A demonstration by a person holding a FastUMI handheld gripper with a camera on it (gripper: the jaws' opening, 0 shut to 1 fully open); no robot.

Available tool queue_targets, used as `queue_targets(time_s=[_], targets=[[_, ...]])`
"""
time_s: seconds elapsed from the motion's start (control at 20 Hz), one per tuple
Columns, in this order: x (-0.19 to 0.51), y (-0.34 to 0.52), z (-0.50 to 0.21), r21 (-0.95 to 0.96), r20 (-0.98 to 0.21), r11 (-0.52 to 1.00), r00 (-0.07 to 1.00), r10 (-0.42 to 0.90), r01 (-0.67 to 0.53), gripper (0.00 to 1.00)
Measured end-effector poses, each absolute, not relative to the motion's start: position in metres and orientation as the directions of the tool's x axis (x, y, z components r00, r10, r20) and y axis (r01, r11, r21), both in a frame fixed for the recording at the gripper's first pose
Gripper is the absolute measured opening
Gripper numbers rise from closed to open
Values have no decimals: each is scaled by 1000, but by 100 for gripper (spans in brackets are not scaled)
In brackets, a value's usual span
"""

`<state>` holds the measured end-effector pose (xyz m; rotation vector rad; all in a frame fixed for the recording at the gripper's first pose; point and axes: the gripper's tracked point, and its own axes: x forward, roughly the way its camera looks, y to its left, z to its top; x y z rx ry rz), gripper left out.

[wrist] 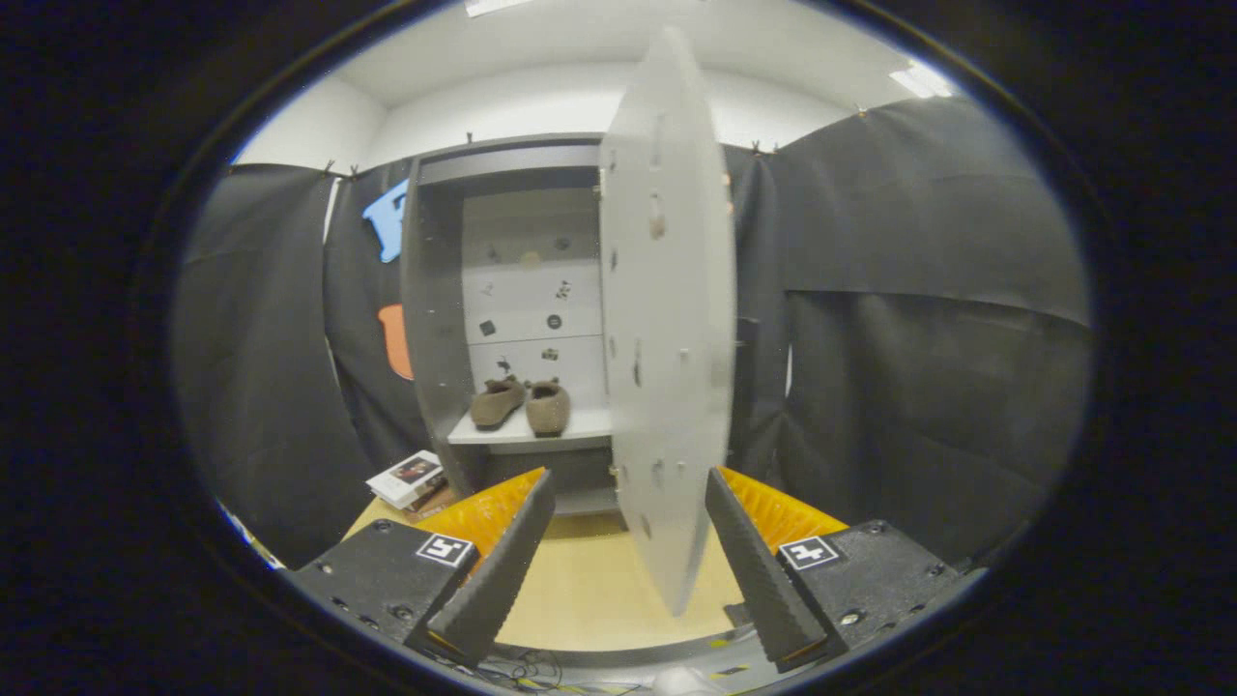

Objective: Open the shoe cabinet door, grab the shoes and put them into the shoe cabinet, then close the shoe cabinet door.

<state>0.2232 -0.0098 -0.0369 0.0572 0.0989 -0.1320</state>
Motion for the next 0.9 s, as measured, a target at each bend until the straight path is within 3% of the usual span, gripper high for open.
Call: queue_targets(time_s=[0.2,0.4,0.9], targets=[[223,-84,-29,61,-89,980,979,-185,191,100],[248,-134,-21,63,-73,984,984,-164,169,100],[313,-120,-19,43,-94,993,989,111,-108,98]])
